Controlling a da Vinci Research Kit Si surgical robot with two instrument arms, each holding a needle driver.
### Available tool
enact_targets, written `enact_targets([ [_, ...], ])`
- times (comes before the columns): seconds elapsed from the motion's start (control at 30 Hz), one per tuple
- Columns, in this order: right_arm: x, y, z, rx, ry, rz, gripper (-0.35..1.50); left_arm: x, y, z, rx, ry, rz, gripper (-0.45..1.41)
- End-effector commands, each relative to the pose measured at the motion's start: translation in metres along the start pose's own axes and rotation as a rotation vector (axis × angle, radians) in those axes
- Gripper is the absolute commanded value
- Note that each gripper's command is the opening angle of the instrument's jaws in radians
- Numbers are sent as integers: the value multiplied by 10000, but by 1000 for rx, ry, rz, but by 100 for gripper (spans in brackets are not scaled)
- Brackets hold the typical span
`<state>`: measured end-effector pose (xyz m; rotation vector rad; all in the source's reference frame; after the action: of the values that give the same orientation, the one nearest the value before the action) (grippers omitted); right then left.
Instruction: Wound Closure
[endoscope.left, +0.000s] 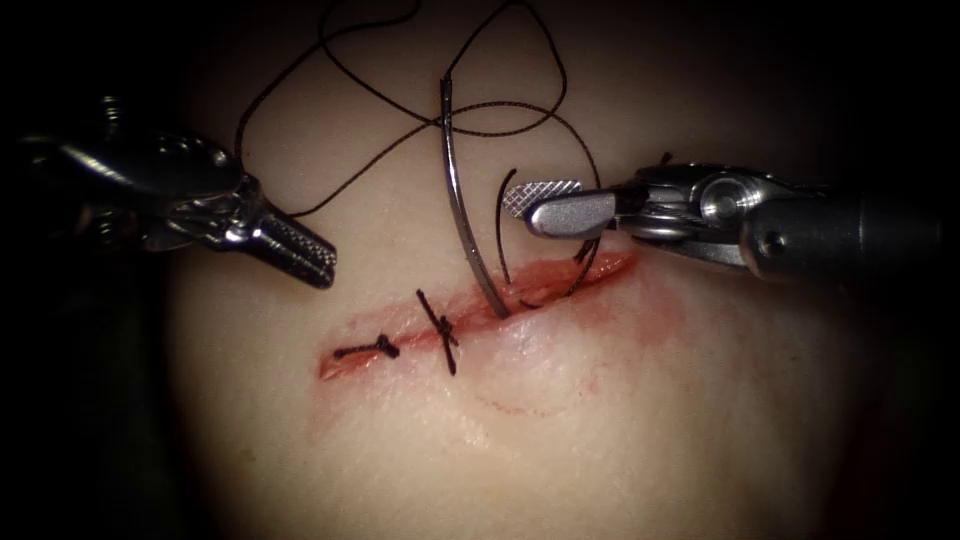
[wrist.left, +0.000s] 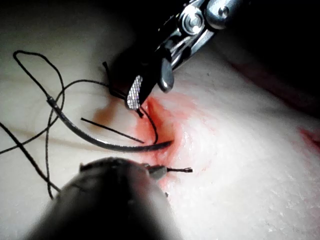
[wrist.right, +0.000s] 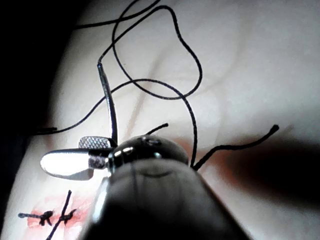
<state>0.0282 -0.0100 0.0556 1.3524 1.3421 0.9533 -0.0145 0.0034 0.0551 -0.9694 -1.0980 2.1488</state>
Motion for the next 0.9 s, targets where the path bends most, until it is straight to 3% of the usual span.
enact_targets([
  [0.03, 13, 13, 11, -9, -27, 3, 61, 0, -3, 6, 0, -1, 1, 10],
  [0.1, 24, 22, 11, -48, -54, 7, 68, 0, -3, 7, 0, -1, 1, 10],
  [0.2, 54, 45, 7, -179, -70, -117, 78, 0, -2, 8, 1, 0, 1, 17],
  [0.33, 74, 62, -1, -270, -43, -169, 74, -2, -3, 10, 3, 0, 2, 19],
  [0.47, 74, 67, 1, -285, -46, -172, 69, -2, -3, 11, 4, 0, 2, 19],
  [0.53, 68, 74, 9, -257, -90, -174, 69, -2, -3, 12, 5, 0, 3, 14],
  [0.67, 59, 85, 22, -238, -129, -181, 78, -2, -2, 13, 3, -1, 3, 14],
  [0.73, 53, 89, 32, -219, -160, -183, 91, -3, -1, 13, 3, -1, 2, 12],
  [0.77, 53, 88, 33, -204, -169, -181, 78, -3, -1, 14, 3, -1, 2, 12],
  [0.9, 53, 90, 37, -182, -191, -181, 73, -2, -1, 14, 3, -1, 2, 10],
])
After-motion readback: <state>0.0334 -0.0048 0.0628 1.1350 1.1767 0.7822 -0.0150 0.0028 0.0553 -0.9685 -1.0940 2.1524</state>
